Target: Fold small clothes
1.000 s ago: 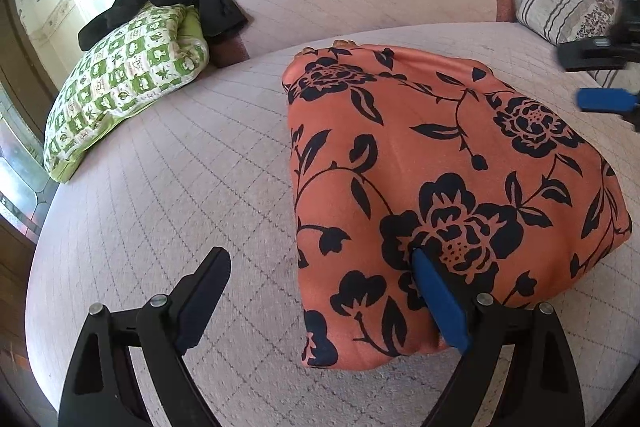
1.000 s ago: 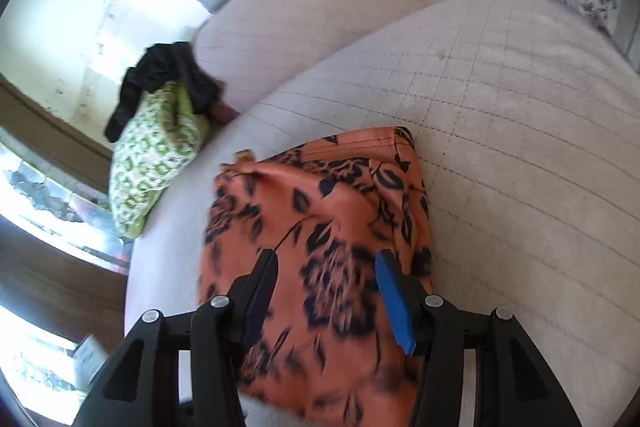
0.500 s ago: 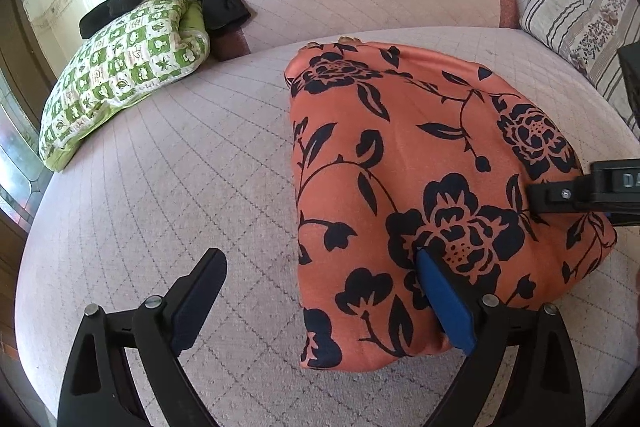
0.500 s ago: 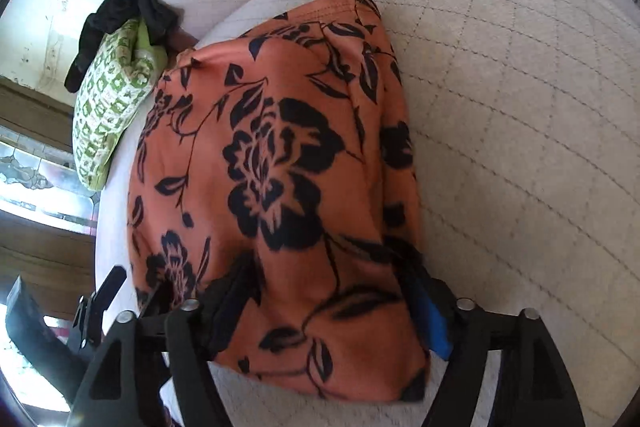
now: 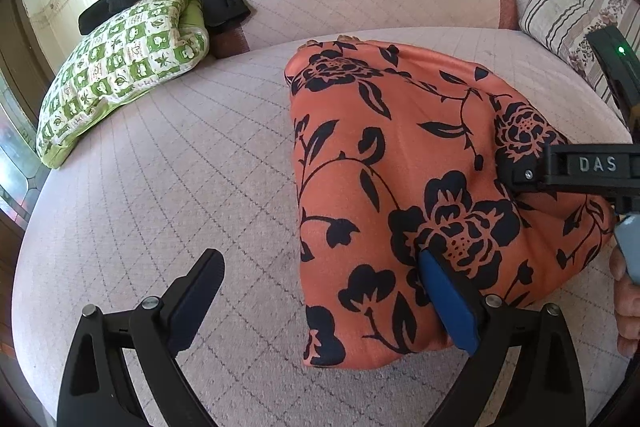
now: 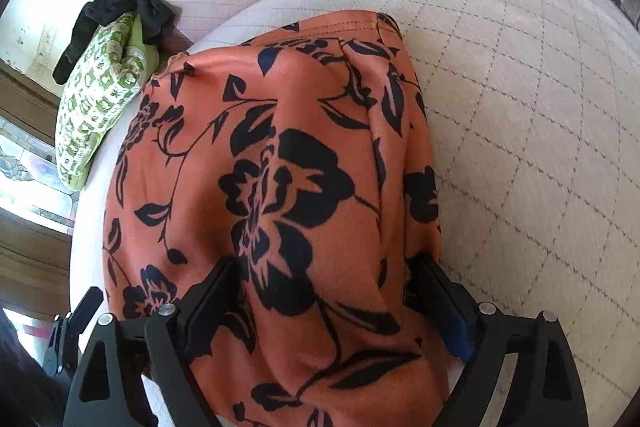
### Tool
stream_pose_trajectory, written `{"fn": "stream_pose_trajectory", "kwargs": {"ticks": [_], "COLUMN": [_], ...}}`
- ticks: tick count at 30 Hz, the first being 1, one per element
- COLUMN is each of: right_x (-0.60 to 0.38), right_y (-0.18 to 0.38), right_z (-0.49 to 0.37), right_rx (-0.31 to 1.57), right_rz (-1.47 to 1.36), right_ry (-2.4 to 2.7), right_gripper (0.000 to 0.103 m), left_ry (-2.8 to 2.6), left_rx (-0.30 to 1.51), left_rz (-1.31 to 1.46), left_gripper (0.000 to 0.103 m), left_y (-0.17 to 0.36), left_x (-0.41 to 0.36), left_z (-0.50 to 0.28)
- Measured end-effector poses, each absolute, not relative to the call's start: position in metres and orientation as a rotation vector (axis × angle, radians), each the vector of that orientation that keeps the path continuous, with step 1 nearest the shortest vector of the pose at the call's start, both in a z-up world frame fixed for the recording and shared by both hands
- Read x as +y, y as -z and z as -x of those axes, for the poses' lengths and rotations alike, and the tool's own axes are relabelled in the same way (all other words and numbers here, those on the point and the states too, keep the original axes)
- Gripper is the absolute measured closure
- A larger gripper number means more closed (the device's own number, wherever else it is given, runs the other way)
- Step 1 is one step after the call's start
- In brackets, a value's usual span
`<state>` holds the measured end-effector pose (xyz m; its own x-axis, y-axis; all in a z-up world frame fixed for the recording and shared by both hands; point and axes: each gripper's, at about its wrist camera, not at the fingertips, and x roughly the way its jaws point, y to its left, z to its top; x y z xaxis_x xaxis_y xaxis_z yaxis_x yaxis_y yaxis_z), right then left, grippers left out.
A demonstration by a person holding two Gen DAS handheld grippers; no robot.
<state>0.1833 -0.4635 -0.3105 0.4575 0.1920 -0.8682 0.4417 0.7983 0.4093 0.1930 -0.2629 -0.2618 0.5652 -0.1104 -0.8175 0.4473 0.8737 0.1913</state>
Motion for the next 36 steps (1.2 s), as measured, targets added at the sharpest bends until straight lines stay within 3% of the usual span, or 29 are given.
{"fn": "stream_pose_trajectory", "kwargs": {"ticks": [12, 21, 26, 28, 31, 34, 36], "right_x": [-0.464, -0.527, -0.536, -0.531, -0.524, -0.507, -0.496], "right_y": [0.303, 0.272, 0.277, 0.271, 0.269, 0.284, 0.319], "right_z": [-0.199, -0.134, -0.120, -0.120, -0.127, -0.151, -0.175], "right_rx": [1.071, 0.857, 0.825, 0.803, 0.783, 0.862, 1.067], "right_rz": [-0.657, -0.967, -0.957, -0.915, -0.947, -0.951, -0.920], "right_ry": [0.153, 0.086, 0.112, 0.086, -0.009, -0.044, 0.043], "right_gripper": [0.005, 0.005, 0.007, 0.024, 0.039, 0.043, 0.044], "left_ry": [0.294, 0.254, 0.242, 0.234, 0.185, 0.163, 0.160], "left_rx": [0.938, 0.960, 0.962, 0.950, 0.956, 0.903, 0.870], "left_rz": [-0.472, -0.399, -0.371, -0.386, -0.449, -0.491, -0.538], "left_gripper": [0.006, 0.006, 0.006, 0.006, 0.006, 0.006, 0.006], "left_y": [0.244, 0.220, 0.219, 0.222, 0.238, 0.240, 0.240], "left_x": [-0.262, -0.232, -0.225, -0.229, -0.240, -0.245, -0.250], "left_z": [-0.172, -0.195, -0.214, -0.219, -0.223, -0.219, -0.215]}}
